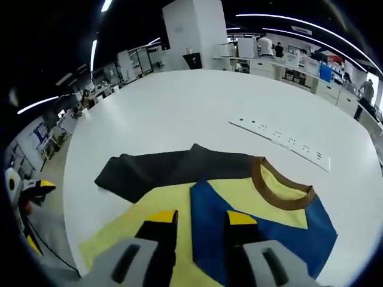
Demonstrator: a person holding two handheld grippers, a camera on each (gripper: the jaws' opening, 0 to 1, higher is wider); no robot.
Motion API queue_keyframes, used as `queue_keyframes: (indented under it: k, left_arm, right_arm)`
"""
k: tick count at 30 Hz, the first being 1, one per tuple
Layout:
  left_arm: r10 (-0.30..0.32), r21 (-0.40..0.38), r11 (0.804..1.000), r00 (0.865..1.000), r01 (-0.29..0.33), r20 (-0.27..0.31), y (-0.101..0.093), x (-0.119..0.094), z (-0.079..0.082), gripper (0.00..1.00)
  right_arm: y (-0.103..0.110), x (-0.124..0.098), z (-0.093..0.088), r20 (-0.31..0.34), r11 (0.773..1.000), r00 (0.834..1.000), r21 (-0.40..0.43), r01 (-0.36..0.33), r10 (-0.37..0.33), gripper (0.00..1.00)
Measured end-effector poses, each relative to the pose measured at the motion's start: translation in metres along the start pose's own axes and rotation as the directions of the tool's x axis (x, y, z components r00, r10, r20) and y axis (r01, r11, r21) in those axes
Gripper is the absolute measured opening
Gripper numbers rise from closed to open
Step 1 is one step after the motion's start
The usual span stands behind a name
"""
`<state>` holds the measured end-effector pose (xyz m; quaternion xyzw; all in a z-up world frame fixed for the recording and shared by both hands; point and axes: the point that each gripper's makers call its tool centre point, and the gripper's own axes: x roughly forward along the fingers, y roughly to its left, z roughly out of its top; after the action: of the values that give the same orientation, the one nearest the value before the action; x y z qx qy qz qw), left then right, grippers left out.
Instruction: Fold the garment on the visible template until the final outline fits inside the template.
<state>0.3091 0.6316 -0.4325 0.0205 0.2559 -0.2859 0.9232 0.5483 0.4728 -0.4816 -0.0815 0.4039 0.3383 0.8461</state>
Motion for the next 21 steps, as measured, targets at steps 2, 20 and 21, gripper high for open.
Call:
queue_keyframes:
  k: [2, 20, 21]
  left_arm:
    - [0.002, 0.002, 1.000, 1.000, -0.002, -0.003, 0.001, 0.000, 0.000, 0.99]
    - [0.025, 0.008, 1.000, 1.000, -0.025, -0.010, 0.007, -0.002, 0.004, 0.99]
    - [0.026, 0.007, 1.000, 1.000, -0.026, -0.010, 0.007, -0.002, 0.004, 0.99]
  right_arm:
    - [-0.007, 0.000, -0.004, -0.005, 1.000, 1.000, 0.008, 0.021, -0.021, 0.27]
    - [-0.027, 0.034, -0.024, -0.035, 0.997, 0.999, 0.074, 0.034, -0.031, 0.25]
    - [-0.028, 0.036, -0.025, -0.036, 0.996, 0.999, 0.080, 0.032, -0.030, 0.25]
